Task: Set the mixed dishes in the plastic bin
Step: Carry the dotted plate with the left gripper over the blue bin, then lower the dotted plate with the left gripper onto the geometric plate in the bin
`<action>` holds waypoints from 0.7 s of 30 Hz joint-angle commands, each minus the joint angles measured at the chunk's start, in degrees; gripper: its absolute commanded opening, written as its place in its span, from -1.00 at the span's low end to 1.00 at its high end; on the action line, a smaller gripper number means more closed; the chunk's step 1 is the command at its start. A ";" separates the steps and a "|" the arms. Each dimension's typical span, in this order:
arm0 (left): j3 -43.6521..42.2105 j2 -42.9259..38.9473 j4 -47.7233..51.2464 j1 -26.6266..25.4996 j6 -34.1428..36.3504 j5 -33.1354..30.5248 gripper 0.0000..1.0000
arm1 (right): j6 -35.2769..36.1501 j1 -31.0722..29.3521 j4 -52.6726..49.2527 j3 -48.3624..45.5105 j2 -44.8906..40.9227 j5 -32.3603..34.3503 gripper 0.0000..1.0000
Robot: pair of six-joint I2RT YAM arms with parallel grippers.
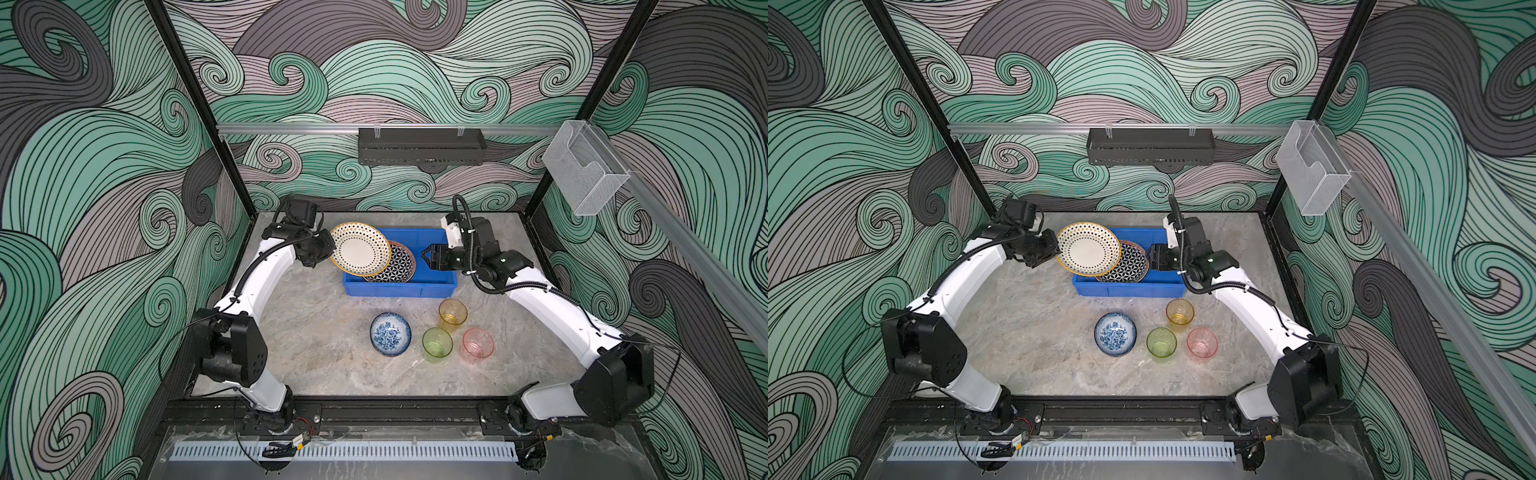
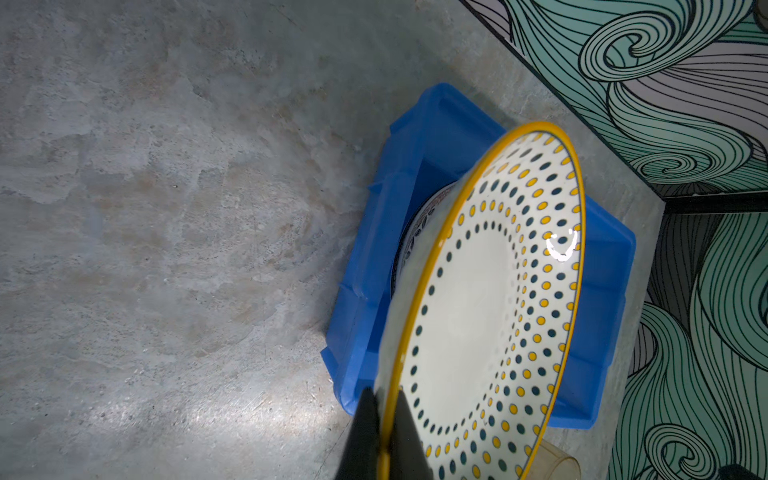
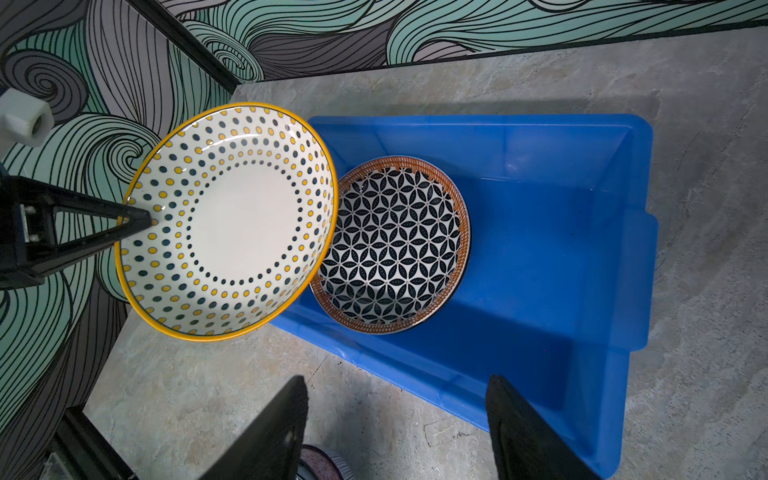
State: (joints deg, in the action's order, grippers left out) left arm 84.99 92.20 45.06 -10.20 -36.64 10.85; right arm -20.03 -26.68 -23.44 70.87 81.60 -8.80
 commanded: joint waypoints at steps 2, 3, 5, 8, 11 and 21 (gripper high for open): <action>5.96 1.56 -6.84 -1.46 -0.63 4.35 -1.00 | -0.45 0.40 -0.79 -0.10 -0.67 1.16 0.38; 6.57 2.33 -7.07 -1.80 -0.46 4.35 -1.00 | -0.40 0.45 -0.82 -0.12 -0.66 1.09 0.38; 7.66 3.94 -7.53 -2.65 -0.11 4.27 -1.00 | -0.41 0.49 -0.95 -0.03 -0.44 1.09 0.38; 9.54 6.45 -8.12 -3.74 0.14 4.09 -1.00 | -0.25 0.51 -1.64 0.46 -0.07 1.14 0.38; 11.34 9.02 -8.33 -4.68 0.25 4.05 -1.00 | -0.17 0.57 -1.79 0.61 -0.04 1.28 0.37; 15.16 14.88 -8.06 -6.15 0.78 4.18 -1.00 | -0.08 0.66 -2.08 0.60 0.09 1.99 0.37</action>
State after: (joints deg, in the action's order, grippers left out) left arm 96.23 107.48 41.56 -15.97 -36.14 11.90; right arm -20.01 -26.37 -24.73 70.87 81.60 -7.81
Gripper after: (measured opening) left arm 0.052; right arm 0.686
